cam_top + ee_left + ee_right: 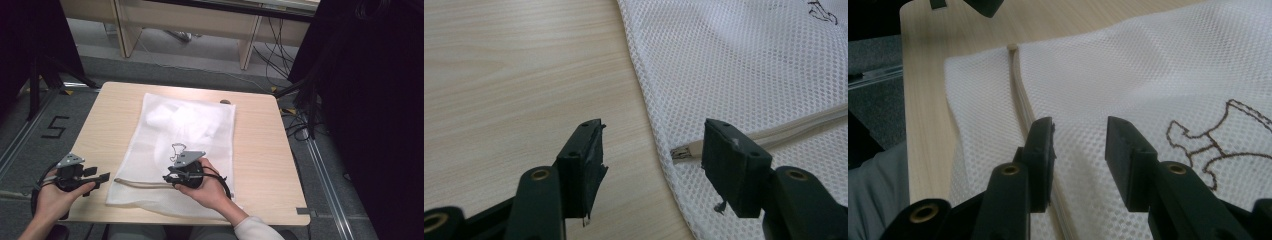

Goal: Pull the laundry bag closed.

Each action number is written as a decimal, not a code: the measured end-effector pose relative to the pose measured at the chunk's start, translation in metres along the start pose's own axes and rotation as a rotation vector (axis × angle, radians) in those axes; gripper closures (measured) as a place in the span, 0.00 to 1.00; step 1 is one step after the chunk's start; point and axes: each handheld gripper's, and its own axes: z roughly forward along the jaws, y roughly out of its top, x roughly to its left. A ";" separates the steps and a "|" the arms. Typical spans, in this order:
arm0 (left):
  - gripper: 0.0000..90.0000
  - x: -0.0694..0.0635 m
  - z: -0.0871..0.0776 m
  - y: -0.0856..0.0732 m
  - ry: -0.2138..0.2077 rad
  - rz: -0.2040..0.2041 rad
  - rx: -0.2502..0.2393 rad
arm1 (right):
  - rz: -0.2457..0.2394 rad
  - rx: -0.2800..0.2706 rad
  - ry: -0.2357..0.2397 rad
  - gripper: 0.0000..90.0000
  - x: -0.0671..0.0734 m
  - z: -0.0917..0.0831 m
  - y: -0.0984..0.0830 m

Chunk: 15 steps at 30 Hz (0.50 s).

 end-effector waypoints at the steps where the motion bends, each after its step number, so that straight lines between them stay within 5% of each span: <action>1: 0.46 0.000 0.000 0.000 0.002 0.005 0.002 | 0.006 0.006 0.005 0.72 0.001 0.001 0.001; 15: 0.46 0.002 0.000 0.000 0.002 -0.020 -0.015 | -0.031 0.007 0.054 0.73 0.014 0.028 0.024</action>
